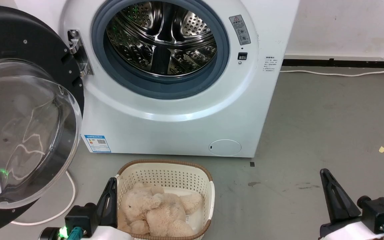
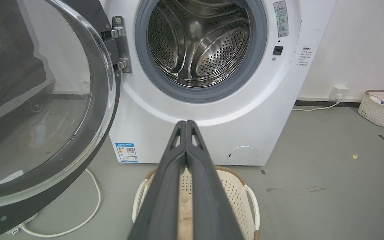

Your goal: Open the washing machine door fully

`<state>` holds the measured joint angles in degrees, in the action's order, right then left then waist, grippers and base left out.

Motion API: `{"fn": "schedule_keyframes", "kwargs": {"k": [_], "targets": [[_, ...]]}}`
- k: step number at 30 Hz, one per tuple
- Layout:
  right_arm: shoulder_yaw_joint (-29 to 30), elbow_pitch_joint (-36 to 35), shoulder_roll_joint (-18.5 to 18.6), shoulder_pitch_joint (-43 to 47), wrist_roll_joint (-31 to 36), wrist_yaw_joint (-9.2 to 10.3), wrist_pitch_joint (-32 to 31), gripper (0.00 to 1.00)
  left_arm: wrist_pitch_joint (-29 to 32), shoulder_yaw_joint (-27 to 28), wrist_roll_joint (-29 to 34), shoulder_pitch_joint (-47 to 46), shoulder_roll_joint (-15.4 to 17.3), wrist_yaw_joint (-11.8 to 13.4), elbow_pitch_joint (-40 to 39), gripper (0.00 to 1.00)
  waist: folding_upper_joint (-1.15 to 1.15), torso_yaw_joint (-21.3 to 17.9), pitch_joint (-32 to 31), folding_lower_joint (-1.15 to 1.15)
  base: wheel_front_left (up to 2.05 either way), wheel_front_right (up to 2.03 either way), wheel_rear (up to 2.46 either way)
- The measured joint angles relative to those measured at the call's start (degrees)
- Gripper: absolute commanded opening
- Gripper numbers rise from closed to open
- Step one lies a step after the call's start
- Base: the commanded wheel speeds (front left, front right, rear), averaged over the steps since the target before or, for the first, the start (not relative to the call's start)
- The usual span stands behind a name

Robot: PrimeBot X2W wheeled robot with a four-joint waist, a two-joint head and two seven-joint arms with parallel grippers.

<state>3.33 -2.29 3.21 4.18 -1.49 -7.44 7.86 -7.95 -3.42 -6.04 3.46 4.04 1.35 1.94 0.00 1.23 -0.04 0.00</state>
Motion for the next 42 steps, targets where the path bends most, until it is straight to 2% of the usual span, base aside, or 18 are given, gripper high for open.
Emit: {"fn": "schedule_keyframes", "kwargs": {"k": [42], "targets": [[-2.21, 1.56, -0.01, -2.43, 0.63, 0.0, -5.3, 0.0, 5.42, 2.29, 3.94, -1.57, -0.96, -0.8, -1.18, 0.0, 0.0, -0.86, 0.03, 0.0, 0.0, 0.0, 0.0]]}}
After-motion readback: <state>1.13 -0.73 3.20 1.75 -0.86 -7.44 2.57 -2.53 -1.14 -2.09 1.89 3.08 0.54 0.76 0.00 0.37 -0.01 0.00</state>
